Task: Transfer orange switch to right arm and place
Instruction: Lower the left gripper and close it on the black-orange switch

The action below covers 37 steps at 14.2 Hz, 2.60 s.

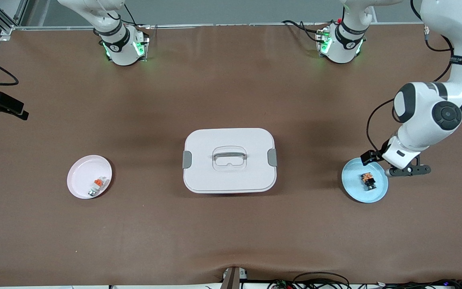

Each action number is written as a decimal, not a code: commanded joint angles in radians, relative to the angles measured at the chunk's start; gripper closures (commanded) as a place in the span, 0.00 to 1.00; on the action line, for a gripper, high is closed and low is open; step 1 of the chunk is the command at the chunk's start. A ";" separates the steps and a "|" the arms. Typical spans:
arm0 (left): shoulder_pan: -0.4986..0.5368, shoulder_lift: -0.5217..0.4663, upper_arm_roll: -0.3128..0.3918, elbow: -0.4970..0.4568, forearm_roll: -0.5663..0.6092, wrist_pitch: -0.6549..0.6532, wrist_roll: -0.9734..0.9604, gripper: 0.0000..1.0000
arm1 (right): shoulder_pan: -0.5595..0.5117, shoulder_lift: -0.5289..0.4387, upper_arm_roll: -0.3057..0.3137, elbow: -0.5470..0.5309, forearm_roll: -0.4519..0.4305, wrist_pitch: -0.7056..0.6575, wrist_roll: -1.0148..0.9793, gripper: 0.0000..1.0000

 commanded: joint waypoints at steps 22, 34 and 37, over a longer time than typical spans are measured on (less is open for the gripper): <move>0.051 0.216 -0.034 0.153 0.057 0.045 1.321 0.00 | -0.037 -0.002 0.017 0.010 -0.012 -0.007 0.008 0.00; 0.069 0.288 -0.033 0.153 0.065 0.140 1.453 0.00 | -0.038 -0.002 0.017 0.010 -0.012 -0.008 0.008 0.00; 0.069 0.302 -0.033 0.153 0.063 0.154 1.461 0.00 | -0.038 -0.002 0.017 0.010 -0.012 -0.008 0.008 0.00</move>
